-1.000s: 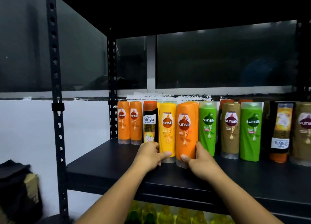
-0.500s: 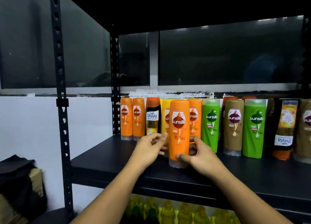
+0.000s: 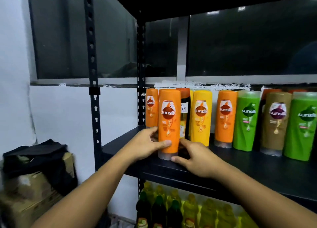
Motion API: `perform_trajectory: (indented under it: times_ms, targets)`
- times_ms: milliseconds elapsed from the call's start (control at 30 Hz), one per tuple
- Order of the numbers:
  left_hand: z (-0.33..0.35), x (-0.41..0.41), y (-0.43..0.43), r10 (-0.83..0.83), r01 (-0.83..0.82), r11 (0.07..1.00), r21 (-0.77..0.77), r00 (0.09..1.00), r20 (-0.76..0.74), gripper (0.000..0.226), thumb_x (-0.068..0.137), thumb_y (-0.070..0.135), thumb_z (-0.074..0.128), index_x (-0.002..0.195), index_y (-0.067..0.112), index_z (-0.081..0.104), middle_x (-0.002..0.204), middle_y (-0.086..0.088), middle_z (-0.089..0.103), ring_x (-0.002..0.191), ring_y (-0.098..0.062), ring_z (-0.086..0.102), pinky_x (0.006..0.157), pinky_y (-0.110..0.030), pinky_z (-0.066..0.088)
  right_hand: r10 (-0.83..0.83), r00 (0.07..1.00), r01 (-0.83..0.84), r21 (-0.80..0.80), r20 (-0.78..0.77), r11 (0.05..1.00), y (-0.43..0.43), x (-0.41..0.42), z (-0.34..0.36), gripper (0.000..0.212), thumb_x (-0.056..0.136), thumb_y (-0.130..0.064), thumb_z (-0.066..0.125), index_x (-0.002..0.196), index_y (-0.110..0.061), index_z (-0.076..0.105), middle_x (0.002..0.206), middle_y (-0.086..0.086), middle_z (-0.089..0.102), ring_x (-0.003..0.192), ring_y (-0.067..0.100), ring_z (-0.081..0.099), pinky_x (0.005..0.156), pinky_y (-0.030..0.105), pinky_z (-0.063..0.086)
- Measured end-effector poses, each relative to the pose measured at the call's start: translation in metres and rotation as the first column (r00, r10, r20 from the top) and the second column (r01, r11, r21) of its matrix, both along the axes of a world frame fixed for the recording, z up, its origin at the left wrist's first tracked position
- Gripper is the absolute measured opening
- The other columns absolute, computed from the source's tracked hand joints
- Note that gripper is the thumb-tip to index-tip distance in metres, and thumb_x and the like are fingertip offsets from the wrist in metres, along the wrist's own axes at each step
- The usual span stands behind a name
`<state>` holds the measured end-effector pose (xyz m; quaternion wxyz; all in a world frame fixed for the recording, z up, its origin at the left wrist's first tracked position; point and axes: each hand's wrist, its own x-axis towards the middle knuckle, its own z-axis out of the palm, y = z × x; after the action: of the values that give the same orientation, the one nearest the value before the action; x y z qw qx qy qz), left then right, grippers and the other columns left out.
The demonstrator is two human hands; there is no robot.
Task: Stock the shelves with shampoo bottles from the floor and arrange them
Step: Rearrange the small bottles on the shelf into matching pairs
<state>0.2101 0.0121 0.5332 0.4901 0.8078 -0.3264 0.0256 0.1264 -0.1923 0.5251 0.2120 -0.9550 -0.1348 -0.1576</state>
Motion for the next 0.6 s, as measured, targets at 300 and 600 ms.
perform_trajectory:
  times_ms: [300, 600]
  targets:
    - [0.013, 0.075, 0.035, 0.248, -0.244, 0.966, 0.086, 0.968, -0.040, 0.066, 0.093, 0.041, 0.071, 0.150, 0.028, 0.042, 0.147, 0.001, 0.054, 0.134, -0.026, 0.053, 0.112, -0.052, 0.044, 0.035, 0.943, -0.125, -0.255, -0.332, 0.959, 0.038, 0.051, 0.004, 0.073, 0.095, -0.071, 0.034, 0.158, -0.037, 0.020, 0.165, -0.017, 0.015, 0.152, 0.010, 0.014, 0.122, 0.030, 0.012]
    - [0.004, 0.132, 0.017, 0.290, -0.289, 0.956, 0.047, 0.957, -0.013, 0.061, 0.097, 0.048, 0.064, 0.149, 0.027, 0.041, 0.148, 0.001, 0.053, 0.133, -0.024, 0.053, 0.101, -0.039, 0.045, 0.064, 0.942, -0.121, -0.156, -0.331, 0.980, 0.037, 0.077, -0.005, 0.085, 0.083, -0.084, 0.038, 0.156, -0.045, 0.019, 0.164, -0.022, 0.014, 0.153, 0.007, 0.010, 0.125, 0.038, 0.010]
